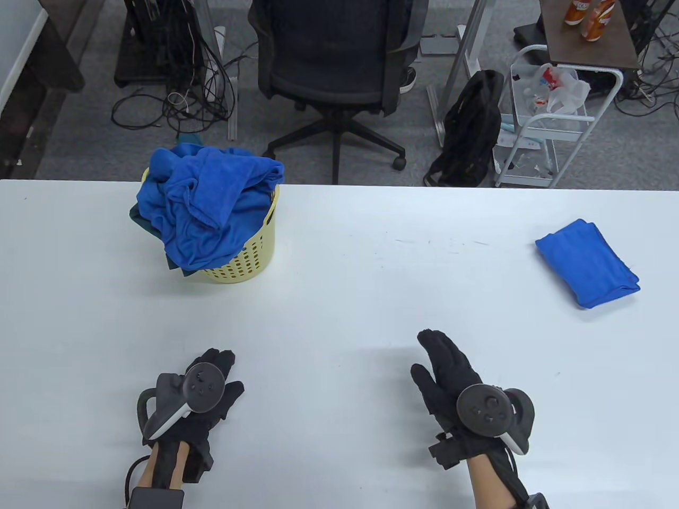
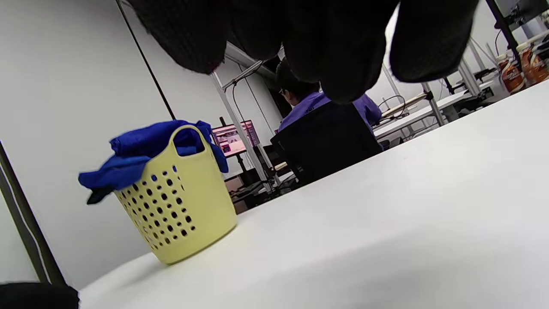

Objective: Fold and stack clothes and towels from laundry basket

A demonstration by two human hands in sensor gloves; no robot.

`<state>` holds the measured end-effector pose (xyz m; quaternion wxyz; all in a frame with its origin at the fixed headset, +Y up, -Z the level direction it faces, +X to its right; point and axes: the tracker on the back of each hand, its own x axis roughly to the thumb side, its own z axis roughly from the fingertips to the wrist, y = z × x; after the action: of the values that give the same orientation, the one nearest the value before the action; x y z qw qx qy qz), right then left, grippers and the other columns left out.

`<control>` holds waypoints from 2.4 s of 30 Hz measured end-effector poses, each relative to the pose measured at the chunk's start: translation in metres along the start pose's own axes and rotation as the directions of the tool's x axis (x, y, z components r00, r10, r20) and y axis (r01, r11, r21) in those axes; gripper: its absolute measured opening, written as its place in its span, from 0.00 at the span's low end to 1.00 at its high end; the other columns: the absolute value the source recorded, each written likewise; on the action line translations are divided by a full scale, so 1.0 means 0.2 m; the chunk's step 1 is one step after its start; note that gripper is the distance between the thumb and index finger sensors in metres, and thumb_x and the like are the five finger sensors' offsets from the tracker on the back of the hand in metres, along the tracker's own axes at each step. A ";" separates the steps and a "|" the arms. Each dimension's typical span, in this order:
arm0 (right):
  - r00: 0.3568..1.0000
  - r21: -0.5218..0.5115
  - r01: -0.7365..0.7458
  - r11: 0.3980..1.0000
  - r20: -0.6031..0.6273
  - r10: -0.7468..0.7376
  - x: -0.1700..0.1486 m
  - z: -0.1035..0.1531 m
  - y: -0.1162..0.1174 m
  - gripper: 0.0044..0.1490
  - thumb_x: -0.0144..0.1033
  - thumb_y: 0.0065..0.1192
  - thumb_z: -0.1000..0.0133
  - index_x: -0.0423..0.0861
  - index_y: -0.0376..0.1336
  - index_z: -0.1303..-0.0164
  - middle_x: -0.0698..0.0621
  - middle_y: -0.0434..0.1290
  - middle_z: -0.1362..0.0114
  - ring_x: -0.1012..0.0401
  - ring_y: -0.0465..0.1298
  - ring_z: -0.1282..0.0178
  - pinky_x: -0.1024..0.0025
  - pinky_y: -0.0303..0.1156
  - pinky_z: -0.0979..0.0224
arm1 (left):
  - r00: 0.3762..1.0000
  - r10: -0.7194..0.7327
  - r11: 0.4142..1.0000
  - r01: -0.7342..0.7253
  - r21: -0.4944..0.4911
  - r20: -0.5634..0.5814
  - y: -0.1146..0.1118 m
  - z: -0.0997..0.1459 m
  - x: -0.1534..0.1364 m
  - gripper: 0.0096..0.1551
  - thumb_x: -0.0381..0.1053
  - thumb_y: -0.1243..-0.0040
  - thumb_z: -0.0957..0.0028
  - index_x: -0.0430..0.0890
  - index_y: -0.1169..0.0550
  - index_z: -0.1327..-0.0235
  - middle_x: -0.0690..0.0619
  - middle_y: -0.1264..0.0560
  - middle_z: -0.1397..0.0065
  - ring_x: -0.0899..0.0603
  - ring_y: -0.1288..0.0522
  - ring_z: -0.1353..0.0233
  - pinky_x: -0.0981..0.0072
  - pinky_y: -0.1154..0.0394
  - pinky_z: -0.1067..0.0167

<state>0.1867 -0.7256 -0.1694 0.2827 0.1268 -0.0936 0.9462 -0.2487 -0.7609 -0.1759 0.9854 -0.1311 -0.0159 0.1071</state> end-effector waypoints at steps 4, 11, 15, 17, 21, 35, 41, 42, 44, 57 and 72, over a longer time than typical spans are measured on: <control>0.994 0.041 0.069 0.997 -0.086 -0.066 -0.11 0.02 0.03 0.39 0.40 0.57 0.33 0.37 0.52 0.14 0.31 0.60 0.17 0.36 0.68 0.26 0.33 0.67 0.30 | 0.999 0.004 1.000 -0.004 0.019 -0.040 0.03 0.00 -0.02 0.46 0.66 0.45 0.43 0.50 0.39 0.13 0.41 0.36 0.11 0.32 0.32 0.17 0.36 0.30 0.27; 0.983 0.064 0.143 0.988 -0.129 -0.134 -0.21 0.00 0.08 0.38 0.40 0.57 0.33 0.38 0.53 0.15 0.31 0.61 0.17 0.36 0.68 0.25 0.33 0.66 0.30 | 0.953 0.301 0.903 -0.294 0.314 0.028 0.54 -0.01 0.08 0.40 0.64 0.41 0.41 0.52 0.33 0.16 0.42 0.32 0.14 0.33 0.29 0.19 0.36 0.30 0.28; 0.982 0.099 0.150 0.984 -0.131 -0.137 -0.22 -0.01 0.12 0.39 0.40 0.57 0.33 0.38 0.53 0.15 0.31 0.61 0.17 0.36 0.68 0.25 0.32 0.66 0.30 | 0.949 0.300 0.816 -0.205 0.540 -0.093 0.89 -0.13 0.18 0.32 0.65 0.40 0.41 0.55 0.26 0.26 0.45 0.29 0.18 0.35 0.26 0.23 0.39 0.28 0.29; 0.983 0.108 0.147 0.983 -0.125 -0.133 -0.22 -0.02 0.13 0.39 0.41 0.57 0.33 0.38 0.53 0.14 0.31 0.61 0.17 0.36 0.68 0.25 0.32 0.66 0.29 | 0.911 0.333 0.787 -0.128 0.603 -0.242 1.02 -0.23 0.20 0.33 0.66 0.42 0.41 0.53 0.26 0.26 0.43 0.29 0.19 0.35 0.26 0.25 0.39 0.28 0.30; 0.986 0.110 0.137 0.984 -0.111 -0.125 -0.21 -0.03 0.15 0.39 0.42 0.56 0.32 0.38 0.53 0.14 0.31 0.60 0.17 0.36 0.68 0.25 0.32 0.66 0.29 | 0.811 0.348 0.855 -0.069 0.514 -0.470 1.15 -0.44 0.20 0.43 0.70 0.44 0.41 0.45 0.30 0.21 0.38 0.32 0.19 0.31 0.28 0.26 0.36 0.30 0.32; 0.979 0.085 0.178 0.980 -0.117 -0.167 -0.22 -0.03 0.15 0.38 0.42 0.55 0.32 0.38 0.53 0.14 0.31 0.60 0.17 0.36 0.68 0.25 0.32 0.66 0.30 | 0.780 0.625 0.701 -0.549 0.455 -0.021 1.21 -0.39 0.23 0.21 0.58 0.41 0.35 0.48 0.23 0.36 0.40 0.26 0.22 0.35 0.22 0.28 0.39 0.25 0.33; 0.978 0.095 0.187 0.978 -0.112 -0.176 -0.21 -0.02 0.15 0.38 0.42 0.55 0.32 0.38 0.53 0.14 0.31 0.60 0.17 0.36 0.67 0.25 0.32 0.66 0.29 | 0.819 0.368 0.892 -0.177 0.415 -0.441 1.12 -0.48 0.20 0.43 0.65 0.40 0.39 0.42 0.32 0.18 0.33 0.34 0.17 0.30 0.29 0.25 0.35 0.29 0.32; 0.980 0.098 0.181 0.979 -0.108 -0.170 -0.21 -0.02 0.15 0.38 0.42 0.55 0.32 0.38 0.53 0.14 0.31 0.60 0.17 0.36 0.67 0.25 0.32 0.66 0.29 | 0.810 0.357 0.906 -0.178 0.384 -0.465 1.10 -0.50 0.20 0.48 0.65 0.40 0.40 0.40 0.35 0.14 0.32 0.35 0.16 0.28 0.30 0.24 0.34 0.30 0.31; 0.981 0.100 0.177 0.979 -0.100 -0.168 -0.20 -0.02 0.15 0.38 0.42 0.55 0.32 0.38 0.53 0.14 0.31 0.60 0.17 0.36 0.67 0.25 0.32 0.66 0.29 | 0.798 0.369 0.901 -0.183 0.393 -0.476 1.06 -0.54 0.20 0.41 0.63 0.39 0.40 0.47 0.31 0.16 0.32 0.36 0.16 0.28 0.31 0.24 0.34 0.30 0.31; 0.932 -0.014 0.305 0.952 -0.199 -0.302 -0.38 -0.03 0.05 0.38 0.42 0.54 0.32 0.38 0.54 0.14 0.31 0.59 0.16 0.35 0.66 0.24 0.30 0.65 0.29 | 0.613 0.505 0.586 -0.760 0.281 0.608 1.31 -0.19 0.78 0.24 0.58 0.44 0.35 0.52 0.27 0.29 0.44 0.27 0.20 0.38 0.23 0.27 0.42 0.26 0.30; 0.900 -0.005 0.434 0.901 -0.040 -0.434 -0.08 -0.07 -0.12 0.41 0.48 0.55 0.30 0.34 0.53 0.15 0.28 0.56 0.15 0.32 0.63 0.23 0.29 0.63 0.29 | 0.859 0.311 0.928 -0.367 0.066 0.406 0.73 -0.05 0.82 0.24 0.62 0.43 0.35 0.50 0.24 0.33 0.42 0.24 0.23 0.36 0.21 0.30 0.40 0.25 0.33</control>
<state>0.2108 -0.7105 -0.1855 0.4876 0.1259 -0.0556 0.8621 -0.1183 -0.5899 -0.2229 0.9349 -0.0382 -0.1799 0.3037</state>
